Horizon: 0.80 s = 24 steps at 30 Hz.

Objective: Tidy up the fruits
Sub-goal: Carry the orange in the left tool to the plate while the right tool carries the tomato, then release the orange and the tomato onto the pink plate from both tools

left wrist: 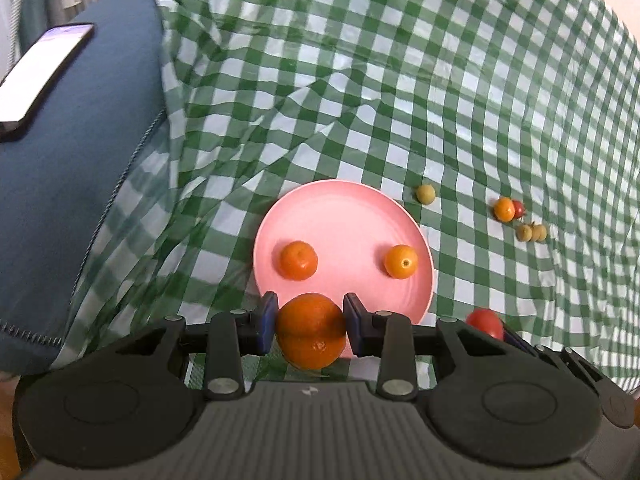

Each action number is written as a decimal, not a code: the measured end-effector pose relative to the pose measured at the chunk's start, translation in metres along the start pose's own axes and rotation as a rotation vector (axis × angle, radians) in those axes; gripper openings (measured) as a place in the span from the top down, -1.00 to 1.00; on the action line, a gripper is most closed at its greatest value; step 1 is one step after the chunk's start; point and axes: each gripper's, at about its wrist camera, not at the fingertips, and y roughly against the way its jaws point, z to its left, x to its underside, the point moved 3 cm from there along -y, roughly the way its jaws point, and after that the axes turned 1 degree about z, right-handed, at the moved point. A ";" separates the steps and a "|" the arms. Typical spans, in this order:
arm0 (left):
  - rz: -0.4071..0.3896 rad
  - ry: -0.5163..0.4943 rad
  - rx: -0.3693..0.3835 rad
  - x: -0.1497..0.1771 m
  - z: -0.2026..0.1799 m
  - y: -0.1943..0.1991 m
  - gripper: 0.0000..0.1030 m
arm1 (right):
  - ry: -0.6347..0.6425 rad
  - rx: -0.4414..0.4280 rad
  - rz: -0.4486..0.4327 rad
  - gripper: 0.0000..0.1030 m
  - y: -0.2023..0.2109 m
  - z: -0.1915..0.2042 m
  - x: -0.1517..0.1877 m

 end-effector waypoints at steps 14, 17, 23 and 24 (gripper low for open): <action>0.064 -0.089 -0.003 -0.010 -0.013 -0.073 0.23 | 0.017 -0.011 0.082 0.41 -0.063 -0.004 0.007; 0.083 -0.117 -0.001 -0.011 -0.016 -0.083 0.23 | 0.019 -0.009 0.106 0.41 -0.073 -0.004 0.011; 0.127 -0.169 0.009 -0.008 -0.023 -0.101 0.23 | 0.040 -0.014 0.143 0.41 -0.088 -0.002 0.017; 0.134 -0.175 0.010 -0.007 -0.024 -0.104 0.23 | 0.041 -0.016 0.145 0.40 -0.088 -0.001 0.017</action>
